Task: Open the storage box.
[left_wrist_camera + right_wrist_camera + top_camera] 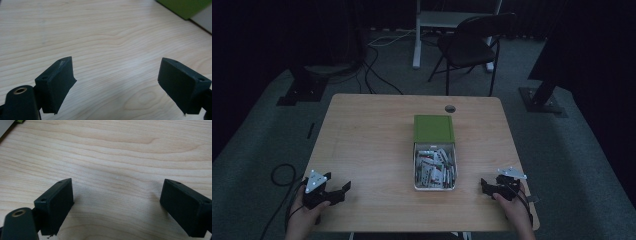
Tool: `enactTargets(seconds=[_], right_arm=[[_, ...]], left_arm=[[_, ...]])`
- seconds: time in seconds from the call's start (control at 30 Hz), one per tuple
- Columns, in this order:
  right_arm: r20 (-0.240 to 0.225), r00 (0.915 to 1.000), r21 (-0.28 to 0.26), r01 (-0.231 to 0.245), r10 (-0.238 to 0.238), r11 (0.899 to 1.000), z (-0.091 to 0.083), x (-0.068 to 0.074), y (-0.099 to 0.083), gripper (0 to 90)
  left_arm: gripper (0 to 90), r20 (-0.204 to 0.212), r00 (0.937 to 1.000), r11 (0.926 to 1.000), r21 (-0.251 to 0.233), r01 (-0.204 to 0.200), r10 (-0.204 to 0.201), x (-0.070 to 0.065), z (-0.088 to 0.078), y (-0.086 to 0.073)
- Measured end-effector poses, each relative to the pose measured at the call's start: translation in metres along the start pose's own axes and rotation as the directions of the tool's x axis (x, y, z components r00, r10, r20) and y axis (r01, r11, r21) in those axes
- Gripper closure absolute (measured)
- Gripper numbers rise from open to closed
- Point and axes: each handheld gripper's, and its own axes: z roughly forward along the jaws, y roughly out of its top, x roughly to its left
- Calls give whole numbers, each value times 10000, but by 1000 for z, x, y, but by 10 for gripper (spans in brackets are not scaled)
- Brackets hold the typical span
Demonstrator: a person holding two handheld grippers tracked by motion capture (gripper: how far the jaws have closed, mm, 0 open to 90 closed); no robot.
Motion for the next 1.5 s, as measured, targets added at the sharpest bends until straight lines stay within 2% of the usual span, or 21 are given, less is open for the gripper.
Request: enactTargets(seconds=[0.03,0.1,0.13,0.17,0.33,0.43,0.6,0.8,0.93,1.0,1.03,1.07,1.13,1.5], right_arm=[[0,10000,0,-2,2,10000,0,0,0,111],[0,10000,1,-2,2,10000,0,0,0,111],[0,10000,0,0,0,10000,0,0,0,111],[0,10000,0,-1,1,10000,0,0,0,111],[0,10000,-1,-2,2,10000,0,0,0,111],[-3,10000,0,-3,3,10000,0,0,0,111],[-1,10000,0,-5,5,10000,0,0,0,111],[-1,10000,-1,-5,5,10000,0,0,0,111],[0,10000,0,0,0,10000,0,0,0,111],[0,10000,0,1,-1,10000,0,0,0,111],[0,10000,2,-1,1,10000,0,0,0,111],[1,10000,1,-1,1,10000,0,0,0,111],[-1,10000,4,-3,3,10000,0,0,0,111],[-2,10000,1,-1,1,10000,0,0,0,111]], left_arm=[[144,-133,9999,9999,113,-67,69,1,0,-1],[143,-536,9974,9974,558,-450,480,2,1,-4],[124,-599,9971,9974,569,-440,475,3,2,-5],[93,-640,9972,9980,529,-342,376,3,3,-6],[93,-656,9975,9979,565,303,-266,7,5,-8],[93,-772,9963,9967,690,432,-378,8,6,-9],[93,-1027,9907,9884,1137,1009,-893,11,7,-10],[93,-1232,9838,9773,1513,1486,-1305,15,9,-11],[93,-1332,9849,9774,1656,1318,-1102,15,10,-10],[93,-1412,9863,9779,1778,1105,-858,13,12,-10],[93,-1430,9871,9781,1837,980,-720,12,12,-9],[93,-1443,9891,9771,2040,602,-308,11,13,-9],[94,-1179,9930,9781,2049,361,-120,9,14,-9],[93,-1393,9899,9776,2029,559,-277,8,16,-7]])
